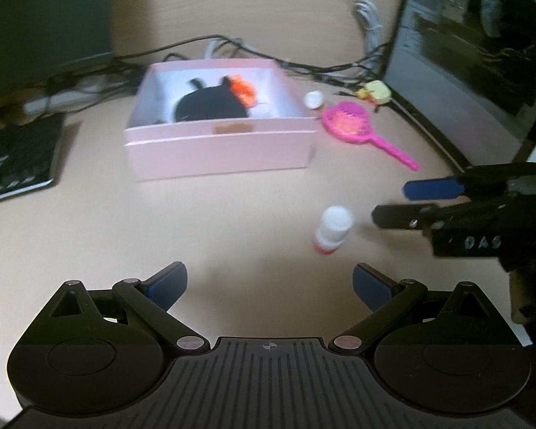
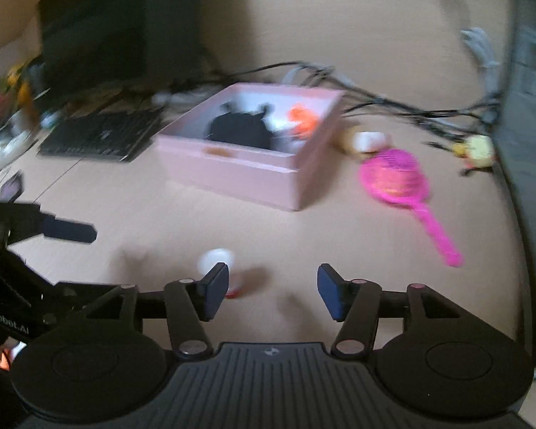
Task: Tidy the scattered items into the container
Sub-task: 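Set the white yogurt bottle down on the desk with the right gripper, then grasp the pink mesh strainer with the right gripper while left grasps the yogurt bottle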
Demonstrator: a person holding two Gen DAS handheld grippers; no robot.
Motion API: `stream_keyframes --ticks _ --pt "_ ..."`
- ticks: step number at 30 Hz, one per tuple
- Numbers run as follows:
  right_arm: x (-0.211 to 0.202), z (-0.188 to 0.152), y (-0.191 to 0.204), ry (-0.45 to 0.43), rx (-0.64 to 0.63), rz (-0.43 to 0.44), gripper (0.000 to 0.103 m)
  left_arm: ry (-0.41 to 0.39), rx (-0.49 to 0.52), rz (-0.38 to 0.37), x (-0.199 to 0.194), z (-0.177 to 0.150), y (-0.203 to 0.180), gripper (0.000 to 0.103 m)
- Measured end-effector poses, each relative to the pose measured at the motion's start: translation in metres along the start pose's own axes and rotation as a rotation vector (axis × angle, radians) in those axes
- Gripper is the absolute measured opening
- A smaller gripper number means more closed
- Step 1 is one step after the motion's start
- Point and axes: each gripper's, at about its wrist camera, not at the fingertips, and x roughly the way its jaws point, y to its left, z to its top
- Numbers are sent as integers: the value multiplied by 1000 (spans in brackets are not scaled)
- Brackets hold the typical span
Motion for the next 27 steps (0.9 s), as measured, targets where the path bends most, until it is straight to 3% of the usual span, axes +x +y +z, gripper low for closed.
stream_keyframes --ticks 3,7,9,10,11,16,20,21,22,23,27 --pt "-2 1 -19 -34 20 -92 55 -12 56 -17 7 9 -17 101" --pt "14 12 -31 -70 -84 -198 56 -32 104 -6 8 19 -34 101" --pt "30 23 -43 -78 -98 -237 65 -33 110 15 6 21 -38 101" --pt "40 30 -51 -81 -82 -254 74 -31 114 29 5 21 -39 101" --pt "50 38 -59 -82 -59 -263 81 -28 119 46 3 20 -40 101" --pt "96 67 -88 -72 37 -210 88 -7 65 142 -10 8 -30 101" --pt "120 73 -90 -60 13 -219 87 10 -4 201 -18 -1 -19 101" --pt "123 73 -89 -61 5 -216 83 14 -14 208 -20 -2 -17 101" --pt "123 72 -89 -64 5 -207 67 17 -21 211 -22 -4 -15 101" --pt "122 72 -90 -65 16 -193 61 20 -25 211 -23 -5 -14 101" --pt "88 66 -87 -139 55 -190 61 16 -34 180 -22 -3 -9 101"
